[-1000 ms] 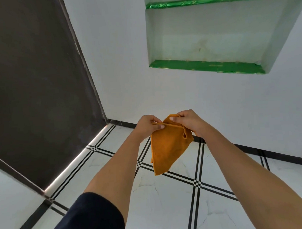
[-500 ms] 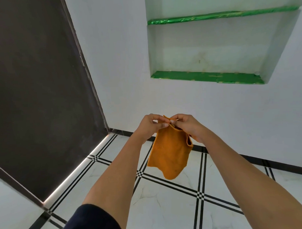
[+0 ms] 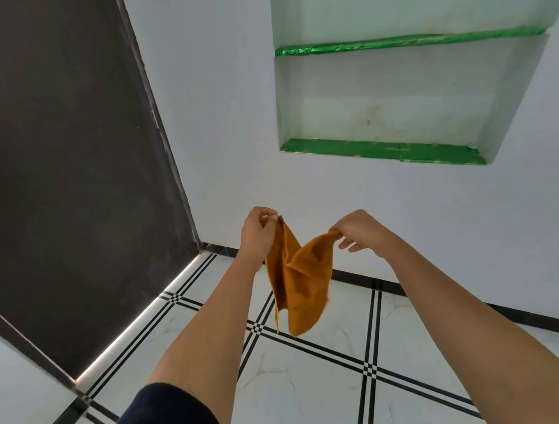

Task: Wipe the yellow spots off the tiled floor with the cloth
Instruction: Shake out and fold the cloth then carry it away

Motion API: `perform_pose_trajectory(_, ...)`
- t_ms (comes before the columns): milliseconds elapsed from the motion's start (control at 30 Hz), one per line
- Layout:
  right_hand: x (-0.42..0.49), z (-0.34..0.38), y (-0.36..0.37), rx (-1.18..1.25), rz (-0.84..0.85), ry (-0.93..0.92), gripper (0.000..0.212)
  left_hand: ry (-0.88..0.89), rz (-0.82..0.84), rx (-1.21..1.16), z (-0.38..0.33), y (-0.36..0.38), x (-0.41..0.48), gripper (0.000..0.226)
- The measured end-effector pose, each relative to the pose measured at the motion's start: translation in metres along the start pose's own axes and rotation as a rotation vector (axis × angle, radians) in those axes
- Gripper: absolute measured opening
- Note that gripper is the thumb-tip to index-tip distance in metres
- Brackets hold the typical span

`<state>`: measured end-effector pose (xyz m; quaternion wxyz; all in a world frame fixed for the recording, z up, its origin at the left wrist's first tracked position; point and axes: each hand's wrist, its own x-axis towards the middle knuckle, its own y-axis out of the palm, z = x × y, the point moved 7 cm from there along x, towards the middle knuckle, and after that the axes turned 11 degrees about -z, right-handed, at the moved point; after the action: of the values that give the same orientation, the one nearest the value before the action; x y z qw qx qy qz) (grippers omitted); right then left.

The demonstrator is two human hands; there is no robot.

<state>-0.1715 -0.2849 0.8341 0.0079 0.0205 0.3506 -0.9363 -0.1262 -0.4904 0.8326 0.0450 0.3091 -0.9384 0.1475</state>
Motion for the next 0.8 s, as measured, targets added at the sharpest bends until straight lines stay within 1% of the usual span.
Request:
perform_pose_trajectory(100, 0.003, -0.013, 0.007, -0.373, 0.054, -0.156, 0.027, -0.011, -0.108, 0.003, 0.005, -0.014, 0.007, 0.007)
perform_pose_trajectory(167, -0.001, -0.025, 0.011, -0.613, 0.052, -0.169, 0.040, -0.026, -0.137, 0.029, 0.010, -0.021, 0.009, 0.006)
perform_pose_trajectory(200, -0.004, -0.028, 0.012, -0.699, 0.032, -0.186, 0.045, -0.035, -0.139, 0.041, 0.012, -0.022, 0.009, 0.006)
perform_pose_trajectory(267, -0.010, -0.028, 0.019, -0.729, 0.064, -0.217, 0.045, -0.047, -0.128, 0.041, 0.016, -0.022, 0.008, 0.008)
perform_pose_trajectory(300, -0.015, -0.027, 0.025, -0.663, 0.125, -0.209, 0.043, -0.051, -0.120, 0.036, 0.019, -0.021, 0.008, 0.010)
perform_pose_trajectory(333, -0.019, -0.026, 0.031, -0.542, 0.190, -0.175, 0.040, -0.054, -0.108, 0.031, 0.020, -0.019, 0.006, 0.010)
perform_pose_trajectory(400, -0.028, -0.021, 0.039, -0.213, 0.270, -0.031, 0.032, -0.045, -0.060, 0.034, 0.019, -0.014, 0.002, 0.007)
perform_pose_trajectory(467, -0.036, -0.013, 0.043, 0.118, 0.276, 0.116, 0.028, -0.008, 0.012, 0.057, 0.017, -0.008, -0.004, 0.009)
perform_pose_trajectory(500, -0.039, -0.008, 0.045, 0.241, 0.261, 0.165, 0.026, 0.009, 0.045, 0.057, 0.017, -0.005, -0.007, 0.011)
perform_pose_trajectory(567, -0.042, -0.001, 0.047, 0.404, 0.210, 0.216, 0.024, 0.027, 0.097, 0.030, 0.018, 0.000, -0.014, 0.013)
perform_pose_trajectory(667, -0.040, 0.004, 0.048, 0.584, 0.119, 0.258, 0.032, 0.045, 0.159, -0.044, 0.018, 0.005, -0.022, 0.012)
perform_pose_trajectory(800, -0.041, 0.008, 0.052, 0.788, 0.152, 0.337, 0.025, 0.017, 0.189, -0.162, 0.014, 0.006, -0.028, 0.020)
